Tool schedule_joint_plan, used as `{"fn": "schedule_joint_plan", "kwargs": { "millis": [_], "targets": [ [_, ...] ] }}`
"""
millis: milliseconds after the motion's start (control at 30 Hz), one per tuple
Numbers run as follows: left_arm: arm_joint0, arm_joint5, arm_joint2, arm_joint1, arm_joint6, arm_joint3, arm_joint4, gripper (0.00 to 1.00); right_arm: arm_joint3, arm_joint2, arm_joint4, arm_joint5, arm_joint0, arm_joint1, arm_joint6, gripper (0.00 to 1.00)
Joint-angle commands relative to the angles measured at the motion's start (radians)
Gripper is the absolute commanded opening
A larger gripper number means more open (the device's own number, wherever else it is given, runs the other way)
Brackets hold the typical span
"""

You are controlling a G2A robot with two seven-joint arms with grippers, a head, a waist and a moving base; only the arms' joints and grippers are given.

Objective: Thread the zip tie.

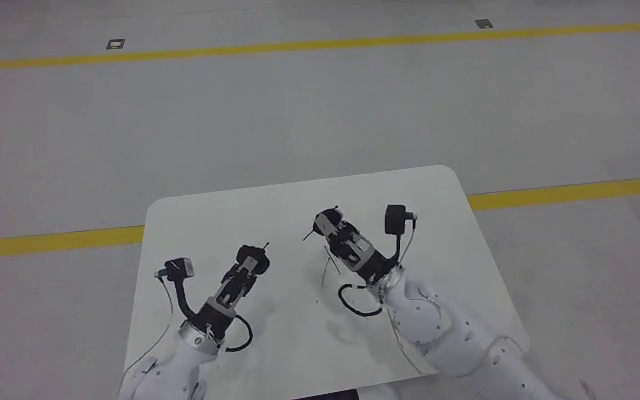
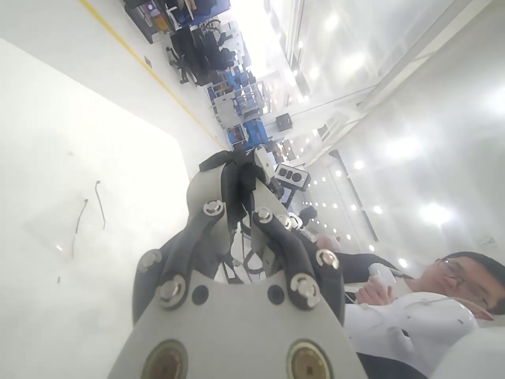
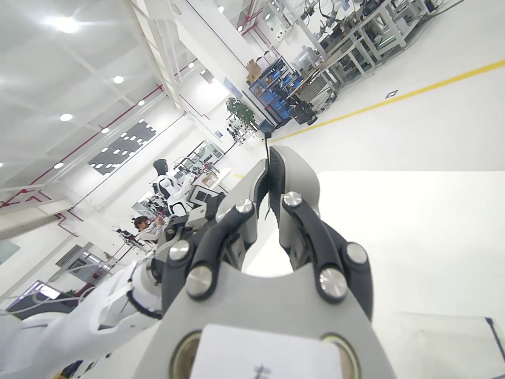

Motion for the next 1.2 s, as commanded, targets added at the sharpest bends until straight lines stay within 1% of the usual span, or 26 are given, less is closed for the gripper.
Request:
{"fn": "schedule_joint_plan", "kwargs": {
  "millis": [0,100,133,200,267,833,900,933,967,1033,1067,1100,1167],
  "targets": [
    [0.004,0.0,0.01,0.001,-0.003,-0.008,0.005,0.0,-0.026,0.004,0.027,0.0,-0.01,0.017,0.012,0.0],
    [0.007,0.0,0.025,0.004,-0.005,-0.019,0.023,0.0,-0.048,0.011,0.064,0.0,-0.015,0.043,0.028,0.0],
    [0.01,0.0,0.031,0.005,0.002,-0.02,0.031,0.0,-0.055,0.013,0.073,0.0,-0.015,0.05,0.033,0.0],
    [0.015,0.0,0.044,0.007,0.037,-0.025,0.052,0.0,-0.071,0.019,0.103,0.0,-0.015,0.069,0.047,0.0],
    [0.018,0.0,0.052,0.009,0.047,-0.027,0.06,0.0,-0.086,0.021,0.127,0.0,-0.014,0.079,0.063,0.0],
    [0.018,0.0,0.052,0.009,0.047,-0.027,0.06,0.0,-0.086,0.021,0.127,0.0,-0.014,0.079,0.063,0.0],
    [0.018,0.0,0.052,0.009,0.047,-0.027,0.06,0.0,-0.076,0.039,0.138,0.0,-0.003,0.078,0.075,0.0],
    [0.018,0.0,0.052,0.009,0.047,-0.027,0.06,0.0,-0.072,0.052,0.147,0.0,0.009,0.078,0.094,0.0],
    [0.018,0.0,0.052,0.009,0.047,-0.027,0.06,0.0,-0.07,0.066,0.164,0.0,0.03,0.079,0.148,0.0],
    [0.018,0.0,0.052,0.009,0.047,-0.027,0.06,0.0,-0.053,0.102,0.191,0.0,0.065,0.082,0.199,0.0],
    [0.018,0.0,0.052,0.009,0.047,-0.027,0.06,0.0,-0.056,0.107,0.21,0.0,0.08,0.084,0.247,0.0],
    [0.018,0.0,0.052,0.009,0.047,-0.027,0.06,0.0,-0.039,0.129,0.247,0.0,0.104,0.086,0.283,0.0],
    [0.018,0.0,0.052,0.009,0.047,-0.027,0.06,0.0,-0.034,0.142,0.304,0.0,0.134,0.089,0.375,0.0]
  ]
}}
